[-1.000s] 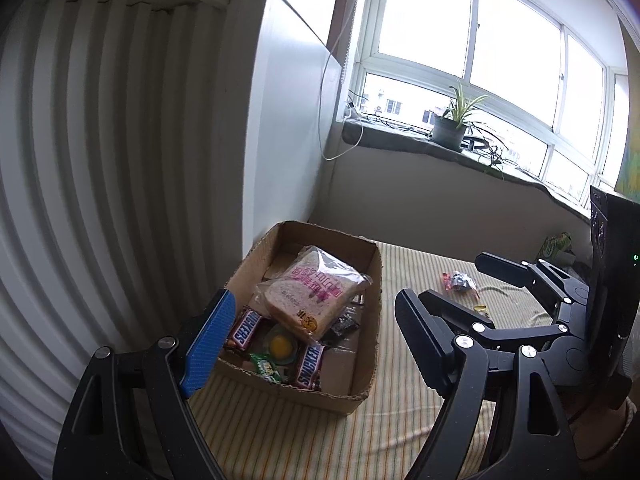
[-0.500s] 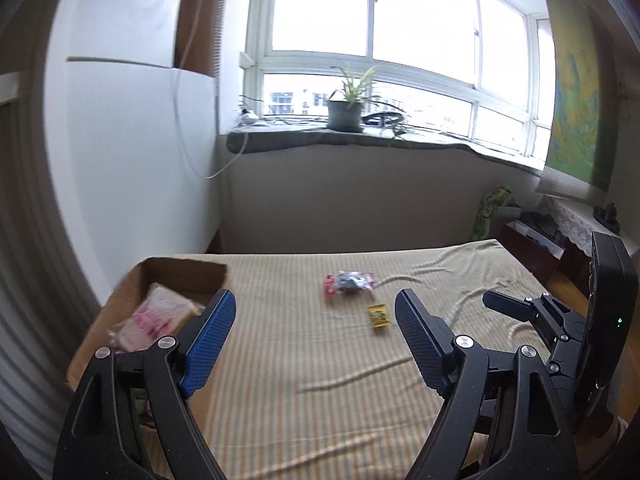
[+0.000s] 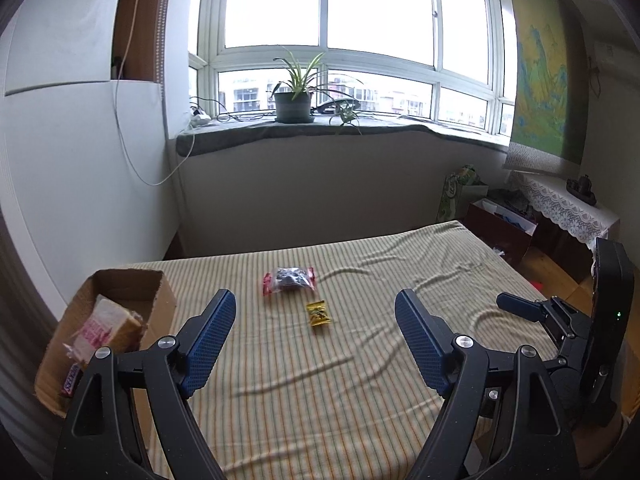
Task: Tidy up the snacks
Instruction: 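Move both open tools back to the remaining snacks, then grasp the bag of dark dried food with the left tool while the right tool grasps the yellow candy, then carry the dark food bag with the left tool while the right tool carries the yellow candy to the box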
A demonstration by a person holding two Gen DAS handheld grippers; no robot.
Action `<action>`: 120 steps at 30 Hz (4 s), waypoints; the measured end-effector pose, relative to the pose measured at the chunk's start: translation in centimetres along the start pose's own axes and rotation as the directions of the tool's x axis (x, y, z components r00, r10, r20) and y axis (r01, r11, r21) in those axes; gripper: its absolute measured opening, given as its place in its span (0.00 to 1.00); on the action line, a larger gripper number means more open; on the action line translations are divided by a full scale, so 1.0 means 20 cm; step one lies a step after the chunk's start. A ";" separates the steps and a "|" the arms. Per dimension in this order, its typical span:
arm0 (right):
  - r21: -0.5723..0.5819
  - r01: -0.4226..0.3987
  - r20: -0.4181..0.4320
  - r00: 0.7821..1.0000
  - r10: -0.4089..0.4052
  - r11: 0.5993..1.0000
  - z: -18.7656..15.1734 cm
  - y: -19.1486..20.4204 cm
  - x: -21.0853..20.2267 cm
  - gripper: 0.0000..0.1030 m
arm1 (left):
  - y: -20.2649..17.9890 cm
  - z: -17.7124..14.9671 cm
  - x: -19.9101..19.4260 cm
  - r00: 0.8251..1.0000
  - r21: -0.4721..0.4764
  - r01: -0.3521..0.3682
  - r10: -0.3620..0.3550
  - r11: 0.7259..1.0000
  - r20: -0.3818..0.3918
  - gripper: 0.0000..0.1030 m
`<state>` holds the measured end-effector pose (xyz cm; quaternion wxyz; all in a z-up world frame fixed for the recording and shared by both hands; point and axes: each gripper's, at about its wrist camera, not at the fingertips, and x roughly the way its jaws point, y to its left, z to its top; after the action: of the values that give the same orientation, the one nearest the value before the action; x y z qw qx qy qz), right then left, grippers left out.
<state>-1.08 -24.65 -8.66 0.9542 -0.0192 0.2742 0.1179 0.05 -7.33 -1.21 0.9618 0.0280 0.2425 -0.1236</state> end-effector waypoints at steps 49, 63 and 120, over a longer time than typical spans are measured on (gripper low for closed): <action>-0.115 -0.114 -0.326 0.943 0.071 0.987 0.09 0.16 0.93 0.27 | 0.27 -0.02 1.37 0.935 -0.118 0.117 -0.149 0.986 -0.322 0.50; -0.055 -0.079 -0.242 0.968 0.063 0.995 -0.02 0.13 0.63 0.27 | 0.31 -0.18 0.76 0.985 -0.125 0.103 -0.119 0.987 -0.127 0.50; -0.363 -0.326 -0.038 0.941 0.336 0.873 0.46 1.31 0.20 0.27 | 1.10 -0.27 -0.34 0.966 -0.303 -0.194 0.235 0.933 0.106 0.50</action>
<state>0.91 2.66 -2.22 0.9031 -0.1471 0.2344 0.3283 -2.68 16.07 -2.88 0.9778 -0.0958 0.1854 0.0176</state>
